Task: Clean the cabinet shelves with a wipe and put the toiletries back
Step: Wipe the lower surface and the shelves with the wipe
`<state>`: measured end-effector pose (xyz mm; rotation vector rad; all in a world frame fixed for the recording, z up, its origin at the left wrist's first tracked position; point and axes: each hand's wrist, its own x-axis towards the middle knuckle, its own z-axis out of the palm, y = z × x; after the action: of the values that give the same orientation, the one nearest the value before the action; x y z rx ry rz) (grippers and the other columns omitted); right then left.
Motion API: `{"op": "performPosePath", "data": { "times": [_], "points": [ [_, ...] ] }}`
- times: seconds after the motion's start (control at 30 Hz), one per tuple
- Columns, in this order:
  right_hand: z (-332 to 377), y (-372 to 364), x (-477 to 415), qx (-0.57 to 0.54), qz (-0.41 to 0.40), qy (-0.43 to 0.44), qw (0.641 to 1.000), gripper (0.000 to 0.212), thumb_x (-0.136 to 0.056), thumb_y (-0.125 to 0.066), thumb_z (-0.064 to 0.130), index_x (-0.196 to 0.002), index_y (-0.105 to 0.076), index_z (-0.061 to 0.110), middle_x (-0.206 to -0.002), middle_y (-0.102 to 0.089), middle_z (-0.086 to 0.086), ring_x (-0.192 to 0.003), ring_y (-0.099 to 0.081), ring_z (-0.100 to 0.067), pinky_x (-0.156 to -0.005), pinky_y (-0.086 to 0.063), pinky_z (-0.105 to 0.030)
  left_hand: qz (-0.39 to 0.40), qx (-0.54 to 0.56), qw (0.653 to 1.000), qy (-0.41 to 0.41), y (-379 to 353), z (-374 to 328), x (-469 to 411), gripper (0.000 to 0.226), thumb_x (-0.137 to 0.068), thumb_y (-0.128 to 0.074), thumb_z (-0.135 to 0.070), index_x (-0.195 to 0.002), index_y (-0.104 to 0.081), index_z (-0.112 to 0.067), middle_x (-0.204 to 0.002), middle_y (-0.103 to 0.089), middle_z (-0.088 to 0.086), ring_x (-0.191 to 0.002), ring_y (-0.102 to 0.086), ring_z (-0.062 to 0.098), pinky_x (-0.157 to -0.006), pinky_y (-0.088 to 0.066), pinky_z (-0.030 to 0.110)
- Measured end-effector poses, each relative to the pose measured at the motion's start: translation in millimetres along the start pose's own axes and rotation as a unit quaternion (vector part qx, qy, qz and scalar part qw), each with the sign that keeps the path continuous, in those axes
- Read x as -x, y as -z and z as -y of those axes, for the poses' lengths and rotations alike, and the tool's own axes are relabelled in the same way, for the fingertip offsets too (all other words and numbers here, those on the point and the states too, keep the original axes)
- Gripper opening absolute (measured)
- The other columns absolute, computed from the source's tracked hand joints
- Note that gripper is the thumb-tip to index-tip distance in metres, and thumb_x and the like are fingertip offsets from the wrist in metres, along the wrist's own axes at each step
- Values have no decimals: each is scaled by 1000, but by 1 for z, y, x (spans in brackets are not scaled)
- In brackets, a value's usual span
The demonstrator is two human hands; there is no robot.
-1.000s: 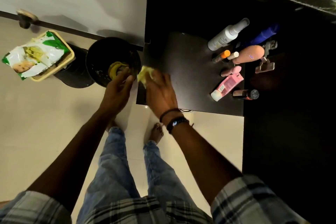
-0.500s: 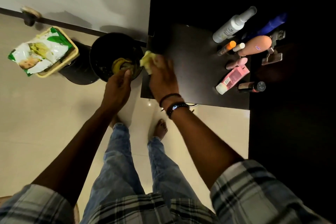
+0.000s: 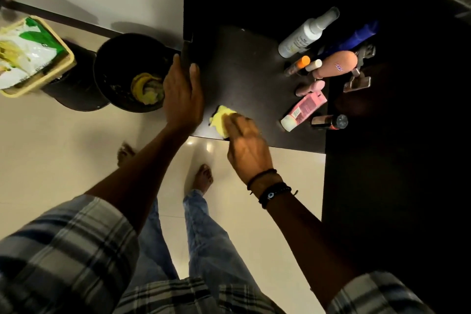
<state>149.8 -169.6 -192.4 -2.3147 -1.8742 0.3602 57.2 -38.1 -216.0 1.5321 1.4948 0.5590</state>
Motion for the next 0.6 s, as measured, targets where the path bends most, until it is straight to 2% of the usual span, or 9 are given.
{"op": "performPosePath", "data": {
  "times": [0.03,0.07,0.17,0.27,0.3,0.4,0.47,0.5,0.6],
  "points": [
    [-5,0,-6,20,1,28,999,49,-69,-56,1,-118,-61,2,-115,-63,-17,-98,-61,-34,-81,-55,-35,0,-23,999,-24,0,1,1,58,-101,-26,-41,-148,-20,-9,-155,-25,10,-142,-23,23,-117,-19,35],
    [-13,3,-16,22,-9,6,1000,43,-72,-52,4,-114,-63,2,-111,-64,-18,-94,-62,-35,-77,-56,-36,8,-53,997,-50,1,2,2,60,-100,-26,-40,-149,-17,-7,-156,-21,11,-144,-19,24,-117,-15,34],
    [-30,16,-58,9,-50,-134,990,38,-72,-55,2,-109,-62,1,-110,-58,-20,-93,-56,-38,-73,-53,-42,43,-130,986,-92,3,5,0,66,-98,-24,-44,-150,-9,-5,-158,-9,13,-146,-6,27,-119,-4,35],
    [-25,21,-95,36,2,-29,999,48,-72,-61,6,-119,-57,3,-118,-54,-19,-98,-53,-37,-68,-51,-40,66,-147,984,-78,2,3,-2,71,-95,-21,-48,-150,-3,-6,-159,-3,11,-146,1,26,-118,1,36],
    [-27,22,-107,37,5,-21,999,51,-72,-60,8,-123,-55,3,-120,-52,-19,-100,-52,-37,-70,-50,-40,74,-148,984,-71,3,3,-3,72,-94,-20,-50,-150,-2,-8,-159,-1,10,-146,3,26,-119,1,36],
    [-35,27,-148,29,-40,-128,991,60,-71,-60,14,-129,-50,2,-128,-47,-18,-111,-47,-36,-92,-44,-39,88,-149,983,-54,4,5,-6,72,-94,-18,-52,-151,2,-13,-160,4,6,-146,8,25,-119,3,37],
    [-32,28,-164,50,-10,-73,996,64,-73,-57,14,-135,-45,4,-133,-46,-17,-117,-45,-35,-97,-41,-36,97,-151,983,-50,3,6,-8,71,-95,-18,-52,-151,3,-14,-160,6,4,-146,10,24,-119,4,37],
    [-34,29,-169,50,0,-56,997,60,-75,-55,14,-134,-47,5,-134,-47,-16,-119,-45,-34,-97,-40,-36,102,-148,983,-48,4,6,-8,71,-94,-18,-53,-151,4,-15,-160,6,4,-146,11,24,-118,5,37],
    [-43,27,-187,62,-20,-163,984,44,-85,-50,23,-126,-52,7,-132,-49,-15,-123,-42,-31,-103,-32,-33,107,-134,984,-46,6,7,-7,69,-95,-17,-51,-151,4,-15,-160,6,3,-146,11,23,-118,6,35]
  ]
}}
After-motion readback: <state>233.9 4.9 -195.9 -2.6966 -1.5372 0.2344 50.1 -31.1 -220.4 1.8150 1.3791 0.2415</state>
